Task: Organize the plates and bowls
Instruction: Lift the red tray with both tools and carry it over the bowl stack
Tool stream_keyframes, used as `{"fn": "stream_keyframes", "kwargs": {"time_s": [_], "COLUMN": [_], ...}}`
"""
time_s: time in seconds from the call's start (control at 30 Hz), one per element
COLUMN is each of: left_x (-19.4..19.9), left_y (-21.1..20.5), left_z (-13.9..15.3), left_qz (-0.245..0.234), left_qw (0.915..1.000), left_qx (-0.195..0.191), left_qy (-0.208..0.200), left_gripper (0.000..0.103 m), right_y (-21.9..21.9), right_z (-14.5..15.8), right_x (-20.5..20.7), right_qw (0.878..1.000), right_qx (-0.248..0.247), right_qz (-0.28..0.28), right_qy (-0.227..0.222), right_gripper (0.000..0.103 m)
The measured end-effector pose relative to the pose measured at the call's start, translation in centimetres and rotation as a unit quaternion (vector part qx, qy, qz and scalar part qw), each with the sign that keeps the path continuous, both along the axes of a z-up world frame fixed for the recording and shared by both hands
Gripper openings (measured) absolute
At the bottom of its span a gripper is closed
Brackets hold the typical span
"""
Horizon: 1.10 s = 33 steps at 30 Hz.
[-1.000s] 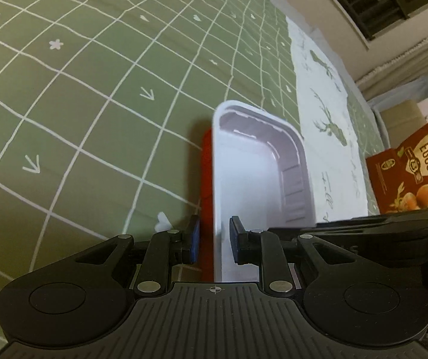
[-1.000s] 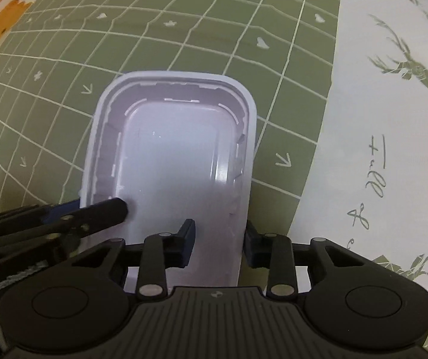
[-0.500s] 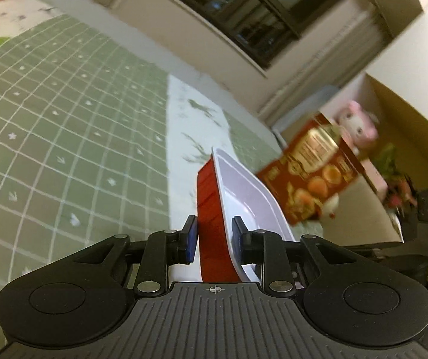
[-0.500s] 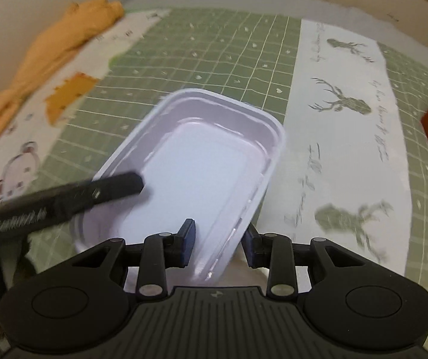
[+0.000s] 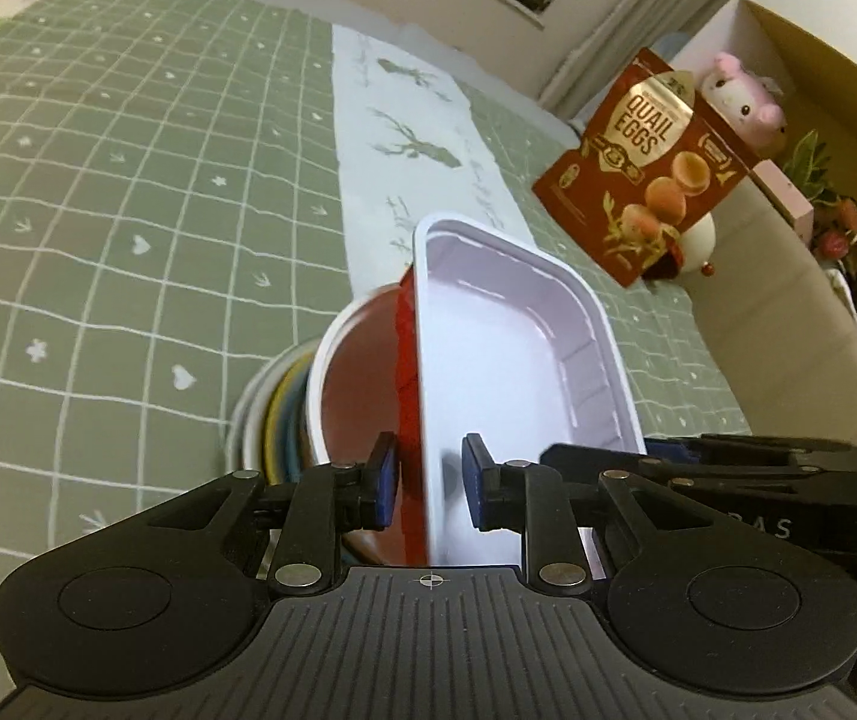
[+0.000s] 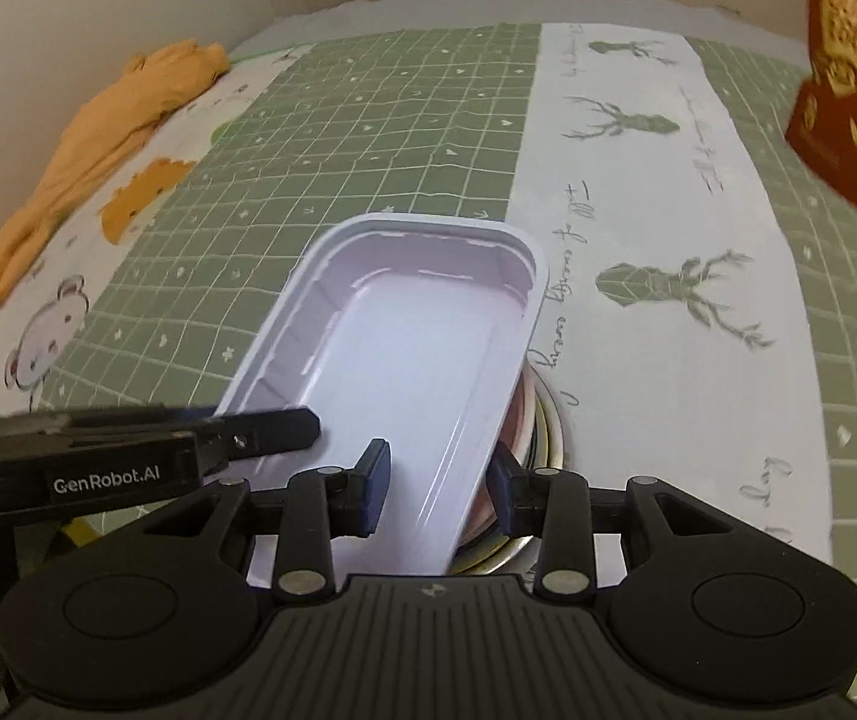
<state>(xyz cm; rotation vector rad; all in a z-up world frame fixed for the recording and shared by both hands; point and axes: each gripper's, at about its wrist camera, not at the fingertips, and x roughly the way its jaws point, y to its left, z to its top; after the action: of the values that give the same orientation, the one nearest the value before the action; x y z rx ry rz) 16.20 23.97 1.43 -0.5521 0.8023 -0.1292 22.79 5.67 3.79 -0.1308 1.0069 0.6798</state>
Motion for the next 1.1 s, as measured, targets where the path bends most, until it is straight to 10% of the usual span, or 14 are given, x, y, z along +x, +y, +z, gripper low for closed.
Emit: {"fn": "stream_keyframes", "kwargs": {"time_s": [1.1], "left_x": [0.7], "left_y": [3.2], "left_z": [0.7], "left_qz": [0.006], "left_qw": [0.9985], "left_qx": [-0.051], "left_qy": [-0.018], "left_gripper": [0.025], "right_y": [-0.2], "right_z": [-0.3], "right_x": [1.6], "right_qw": [0.999], "right_qx": [0.04], "right_qz": [-0.006], "right_qy": [0.03], "right_gripper": [0.036]}}
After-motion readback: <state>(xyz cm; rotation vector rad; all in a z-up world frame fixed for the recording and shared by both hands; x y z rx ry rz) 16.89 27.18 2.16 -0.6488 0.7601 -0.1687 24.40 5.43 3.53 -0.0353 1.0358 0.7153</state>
